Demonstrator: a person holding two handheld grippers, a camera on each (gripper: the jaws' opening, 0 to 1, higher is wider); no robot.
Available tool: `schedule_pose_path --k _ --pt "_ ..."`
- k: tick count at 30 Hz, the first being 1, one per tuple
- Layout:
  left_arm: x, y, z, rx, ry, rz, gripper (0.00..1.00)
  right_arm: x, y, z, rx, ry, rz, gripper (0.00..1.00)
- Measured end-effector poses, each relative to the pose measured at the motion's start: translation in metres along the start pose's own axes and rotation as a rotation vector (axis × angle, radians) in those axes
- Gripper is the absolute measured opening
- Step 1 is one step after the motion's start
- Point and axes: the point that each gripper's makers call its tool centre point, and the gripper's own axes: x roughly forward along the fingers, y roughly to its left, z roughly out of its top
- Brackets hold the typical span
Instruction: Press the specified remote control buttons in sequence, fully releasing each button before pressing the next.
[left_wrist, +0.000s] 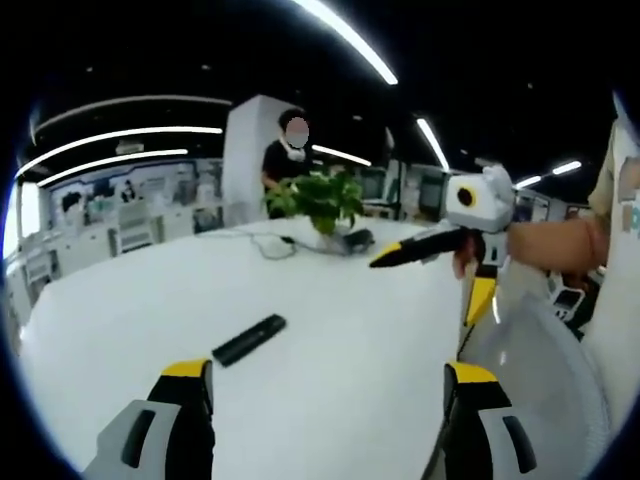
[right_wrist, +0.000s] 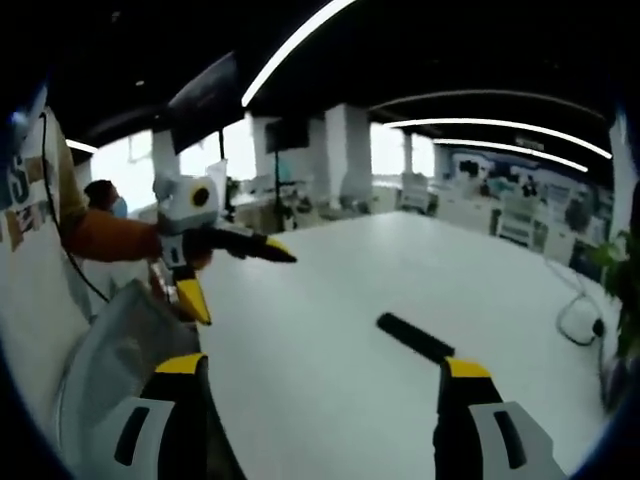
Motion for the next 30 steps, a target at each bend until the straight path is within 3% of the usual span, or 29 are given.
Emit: schedule_pose_path --k 22,30 --pt "0.020 0.024 0.015 0.108 0.070 -0.052 0.98 0.011 -0.046 0.013 -0.153 0.111 0.012 0.93" --pt "0.027 0.037 0.022 0.119 0.078 -0.061 0.98 0.015 -0.055 0.014 -0.165 0.135 0.027 0.92"
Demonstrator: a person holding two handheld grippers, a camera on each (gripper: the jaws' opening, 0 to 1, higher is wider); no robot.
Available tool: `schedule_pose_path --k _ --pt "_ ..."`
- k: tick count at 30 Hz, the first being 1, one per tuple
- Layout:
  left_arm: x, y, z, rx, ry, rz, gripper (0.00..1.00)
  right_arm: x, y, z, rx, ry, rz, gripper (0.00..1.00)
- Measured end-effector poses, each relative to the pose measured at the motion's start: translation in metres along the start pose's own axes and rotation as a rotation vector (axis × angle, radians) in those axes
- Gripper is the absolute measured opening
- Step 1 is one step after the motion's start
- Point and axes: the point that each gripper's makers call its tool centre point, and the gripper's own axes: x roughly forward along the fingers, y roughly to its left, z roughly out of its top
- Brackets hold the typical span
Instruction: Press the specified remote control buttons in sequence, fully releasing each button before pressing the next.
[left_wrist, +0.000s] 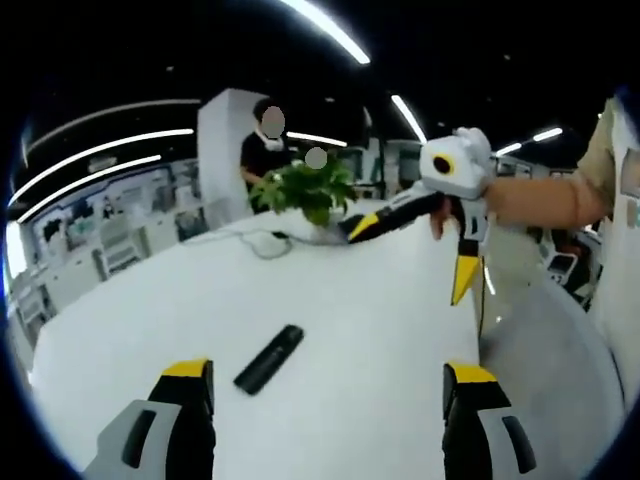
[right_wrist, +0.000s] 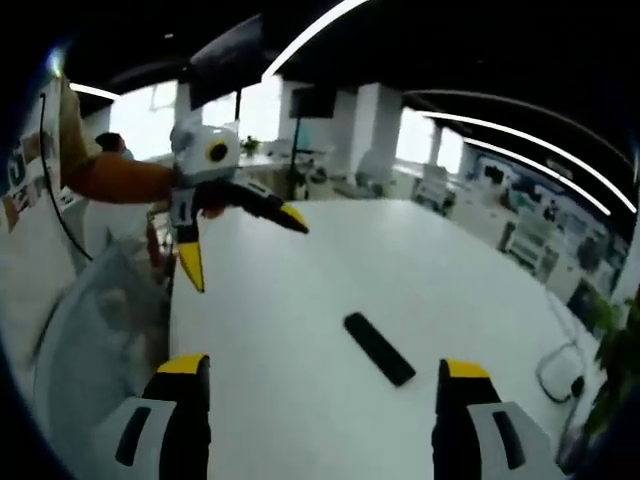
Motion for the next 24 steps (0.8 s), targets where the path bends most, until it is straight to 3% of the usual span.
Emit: schedule_pose_path --k 24 --pt "0.016 0.032 0.004 0.025 0.033 -0.008 0.98 0.010 -0.045 0.012 -0.028 0.015 0.012 0.88"
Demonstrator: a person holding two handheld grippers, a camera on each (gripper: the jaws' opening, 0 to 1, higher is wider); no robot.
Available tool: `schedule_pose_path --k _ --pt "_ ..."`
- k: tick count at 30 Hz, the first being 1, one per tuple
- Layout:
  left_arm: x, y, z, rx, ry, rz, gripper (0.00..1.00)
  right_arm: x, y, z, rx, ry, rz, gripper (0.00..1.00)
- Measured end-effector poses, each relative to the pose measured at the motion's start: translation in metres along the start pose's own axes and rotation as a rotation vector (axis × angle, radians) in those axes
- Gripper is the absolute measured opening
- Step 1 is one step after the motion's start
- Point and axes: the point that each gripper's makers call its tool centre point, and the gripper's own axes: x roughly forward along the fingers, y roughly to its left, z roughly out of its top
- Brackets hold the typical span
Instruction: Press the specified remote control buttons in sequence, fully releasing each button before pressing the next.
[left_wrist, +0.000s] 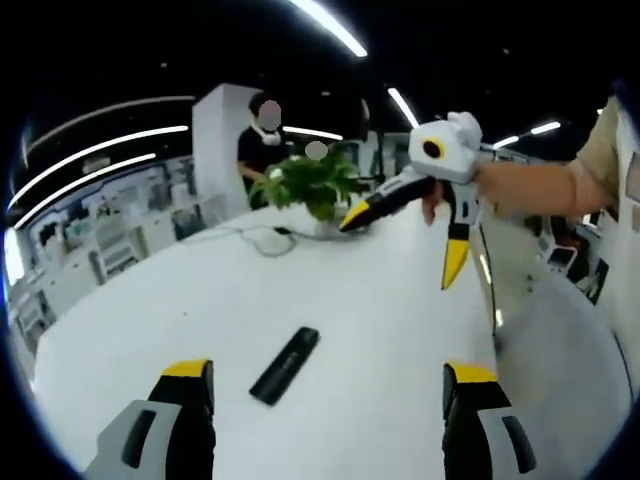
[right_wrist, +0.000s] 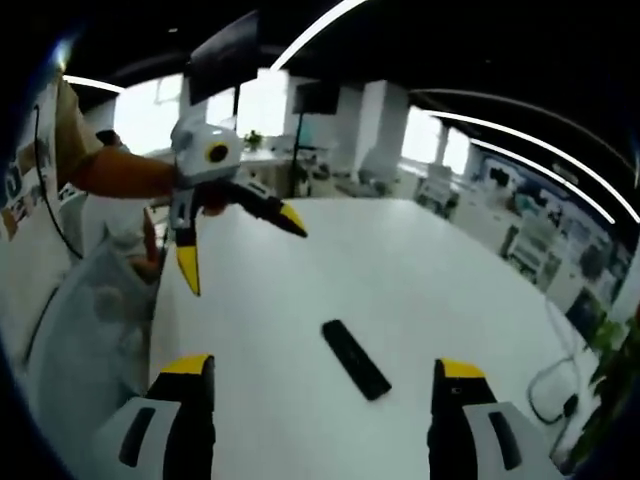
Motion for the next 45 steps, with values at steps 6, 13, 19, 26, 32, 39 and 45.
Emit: schedule_pose_path --k 6,13,19,26,32,39,45 --pt "0.003 0.009 0.003 -0.010 -0.002 0.004 0.98 0.006 -0.009 0.002 0.006 -0.002 -0.002 0.88" --pt "0.009 0.023 0.004 0.008 0.016 0.011 0.98 0.011 -0.024 0.002 0.002 0.011 0.003 0.88" --pt "0.015 0.034 0.007 0.017 0.024 0.013 0.97 0.016 -0.037 0.007 -0.005 0.016 0.002 0.87" --pt "0.023 0.044 0.006 0.028 0.038 0.014 0.97 0.026 -0.052 0.010 -0.017 0.027 0.001 0.87" --pt "0.029 0.054 0.007 0.032 0.045 0.020 0.97 0.032 -0.058 0.014 -0.027 0.034 -0.006 0.87" --pt "0.030 0.070 0.013 0.040 0.048 0.036 0.97 0.037 -0.072 0.021 -0.043 0.035 -0.005 0.87" --pt "0.032 0.080 0.018 0.042 0.044 0.047 0.97 0.041 -0.084 0.023 -0.048 0.038 -0.009 0.86"
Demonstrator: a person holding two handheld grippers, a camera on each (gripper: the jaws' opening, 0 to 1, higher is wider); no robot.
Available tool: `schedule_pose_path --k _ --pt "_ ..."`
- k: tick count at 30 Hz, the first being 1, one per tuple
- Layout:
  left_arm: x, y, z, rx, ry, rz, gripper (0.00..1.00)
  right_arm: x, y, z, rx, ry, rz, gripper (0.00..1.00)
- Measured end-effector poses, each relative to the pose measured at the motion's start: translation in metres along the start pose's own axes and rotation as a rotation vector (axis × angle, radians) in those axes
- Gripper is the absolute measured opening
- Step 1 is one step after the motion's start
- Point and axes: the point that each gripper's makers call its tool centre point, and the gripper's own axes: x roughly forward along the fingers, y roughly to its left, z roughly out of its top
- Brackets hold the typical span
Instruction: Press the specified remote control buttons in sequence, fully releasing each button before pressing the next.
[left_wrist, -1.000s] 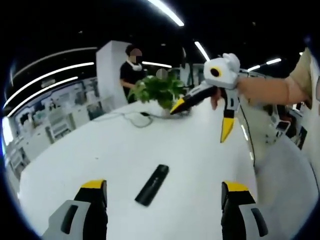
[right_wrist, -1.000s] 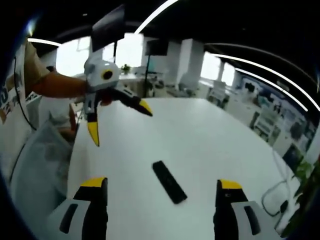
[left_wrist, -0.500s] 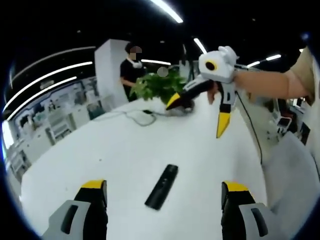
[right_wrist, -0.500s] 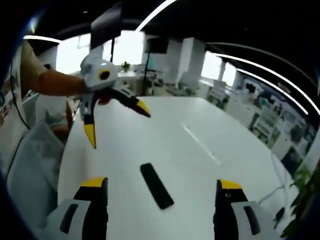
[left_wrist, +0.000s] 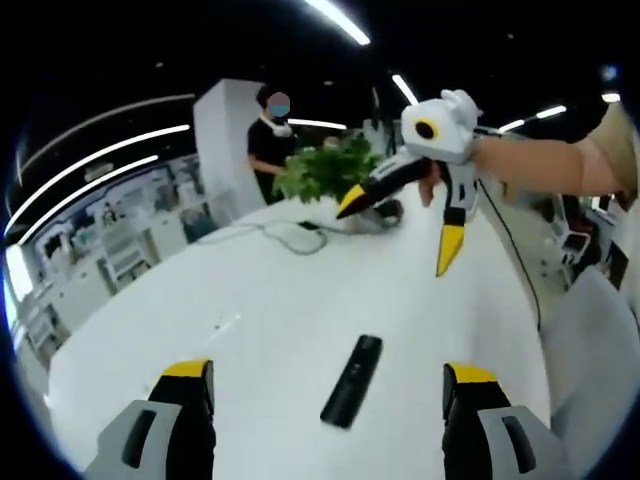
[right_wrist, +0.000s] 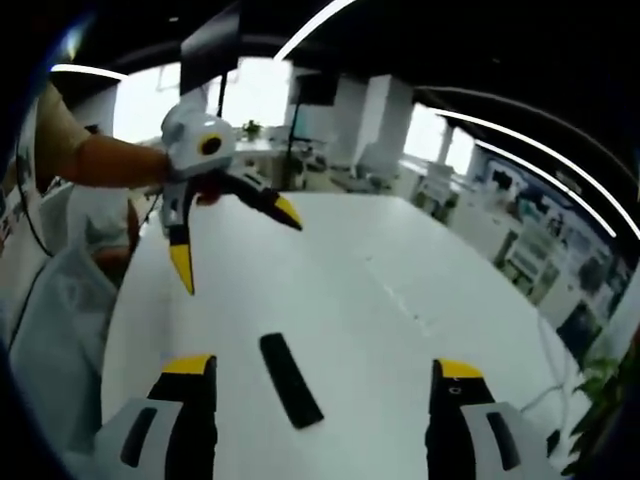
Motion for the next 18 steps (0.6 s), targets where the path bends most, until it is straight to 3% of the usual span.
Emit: schedule_pose_path --k 11,18 --pt "0.012 0.006 -0.006 0.050 0.030 -0.018 0.99 0.011 -0.003 -0.010 -0.032 0.040 0.034 0.81" --pt "0.020 0.006 -0.009 0.075 0.056 -0.065 0.96 0.020 -0.001 -0.018 -0.071 0.084 0.075 0.75"
